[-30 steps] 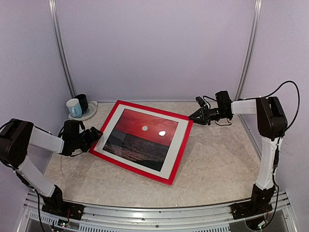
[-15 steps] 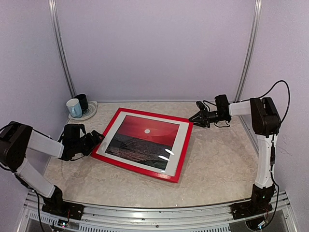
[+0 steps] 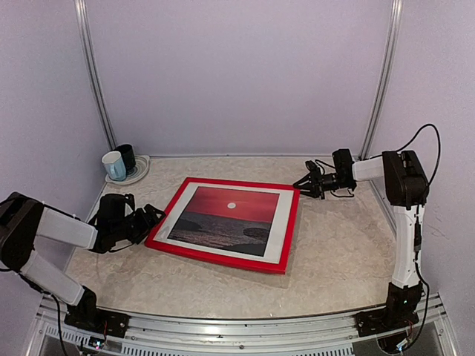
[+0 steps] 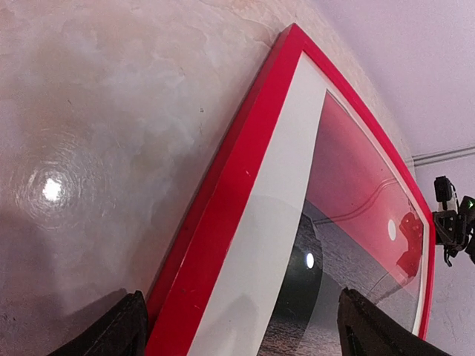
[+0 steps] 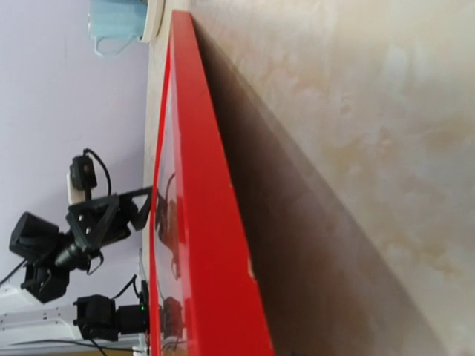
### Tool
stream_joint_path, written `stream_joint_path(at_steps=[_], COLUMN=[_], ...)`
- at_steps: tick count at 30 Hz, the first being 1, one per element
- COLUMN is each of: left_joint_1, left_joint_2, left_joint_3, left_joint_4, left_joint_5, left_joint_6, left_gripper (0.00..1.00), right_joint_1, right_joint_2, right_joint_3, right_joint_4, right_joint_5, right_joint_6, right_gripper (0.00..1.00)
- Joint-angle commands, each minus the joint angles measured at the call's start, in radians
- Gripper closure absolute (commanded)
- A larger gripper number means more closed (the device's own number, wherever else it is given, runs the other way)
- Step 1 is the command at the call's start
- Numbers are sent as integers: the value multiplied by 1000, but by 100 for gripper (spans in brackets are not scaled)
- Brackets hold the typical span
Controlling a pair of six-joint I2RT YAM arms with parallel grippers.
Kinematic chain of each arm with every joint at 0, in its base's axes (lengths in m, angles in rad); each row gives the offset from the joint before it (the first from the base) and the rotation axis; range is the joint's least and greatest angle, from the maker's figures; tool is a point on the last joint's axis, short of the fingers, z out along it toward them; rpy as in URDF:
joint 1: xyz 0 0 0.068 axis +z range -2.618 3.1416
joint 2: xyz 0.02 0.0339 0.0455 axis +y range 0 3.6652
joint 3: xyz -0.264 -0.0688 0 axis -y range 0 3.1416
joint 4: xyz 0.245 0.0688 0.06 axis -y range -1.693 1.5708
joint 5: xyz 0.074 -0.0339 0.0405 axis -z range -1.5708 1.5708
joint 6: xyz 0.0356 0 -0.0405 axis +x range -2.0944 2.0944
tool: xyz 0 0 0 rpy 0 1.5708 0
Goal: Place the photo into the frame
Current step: Place the photo frame at the center of the board.
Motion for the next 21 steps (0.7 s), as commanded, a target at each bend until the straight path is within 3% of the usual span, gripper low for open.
stream_joint_path(at_steps=[1,14,21], left_joint_1=[-51,-197,-233], left_joint_2=[-29,-39,-60], left_joint_3=[-23,-66,-77], left_joint_4=[5,38,55], left_joint_5=[32,-38,-53], left_joint_6=[-33,-92,-125], left_gripper=[13,13,13], right_joint_1=[-13,-16,-17], right_joint_2=[18,48,52], right_joint_3=[31,99,121], right_joint_4=[56,-69,-49], right_joint_5=[161,315,326], right_joint_6=[-1,29,81], right_gripper=[84,70,64])
